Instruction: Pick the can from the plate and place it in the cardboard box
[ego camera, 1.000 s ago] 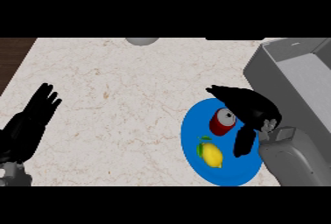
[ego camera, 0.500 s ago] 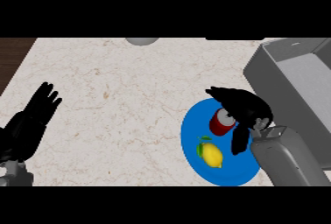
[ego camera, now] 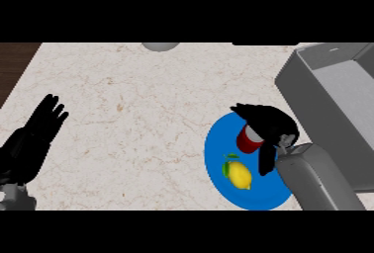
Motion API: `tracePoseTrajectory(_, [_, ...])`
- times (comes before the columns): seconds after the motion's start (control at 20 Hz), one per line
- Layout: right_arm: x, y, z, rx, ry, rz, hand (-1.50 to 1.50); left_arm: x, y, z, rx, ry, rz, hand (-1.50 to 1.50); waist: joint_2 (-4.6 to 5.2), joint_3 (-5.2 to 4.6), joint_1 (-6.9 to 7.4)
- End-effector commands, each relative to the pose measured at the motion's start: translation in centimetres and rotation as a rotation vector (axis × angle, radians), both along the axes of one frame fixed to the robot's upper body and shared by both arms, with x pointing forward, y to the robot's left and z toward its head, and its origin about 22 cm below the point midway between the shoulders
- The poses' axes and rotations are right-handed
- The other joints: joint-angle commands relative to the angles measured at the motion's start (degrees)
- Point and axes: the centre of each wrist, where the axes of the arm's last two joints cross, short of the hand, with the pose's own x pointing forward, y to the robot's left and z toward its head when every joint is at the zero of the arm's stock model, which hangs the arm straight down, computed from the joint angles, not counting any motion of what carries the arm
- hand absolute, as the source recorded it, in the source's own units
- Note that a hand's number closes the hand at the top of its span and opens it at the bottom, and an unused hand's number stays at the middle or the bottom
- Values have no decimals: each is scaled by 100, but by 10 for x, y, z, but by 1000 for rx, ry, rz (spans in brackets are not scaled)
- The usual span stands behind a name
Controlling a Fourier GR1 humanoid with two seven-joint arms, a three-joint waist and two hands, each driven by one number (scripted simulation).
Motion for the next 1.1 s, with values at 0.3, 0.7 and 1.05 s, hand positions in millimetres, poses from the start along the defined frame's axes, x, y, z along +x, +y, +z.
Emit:
tracePoseTrajectory(0.3, [-9,-7,-23,10,1,-1,-150,9,-7,-8,-1,-6,2,0,1,-1,-22])
tracePoseTrajectory(0.7, [-1,-6,-22,26,-84,79,150,7,-10,9,0,-4,-12,0,-2,1,-9])
tracePoseTrajectory(1.05, [39,-18,-28,39,-94,-119,150,2,5,-5,-5,-8,-3,0,18,0,54])
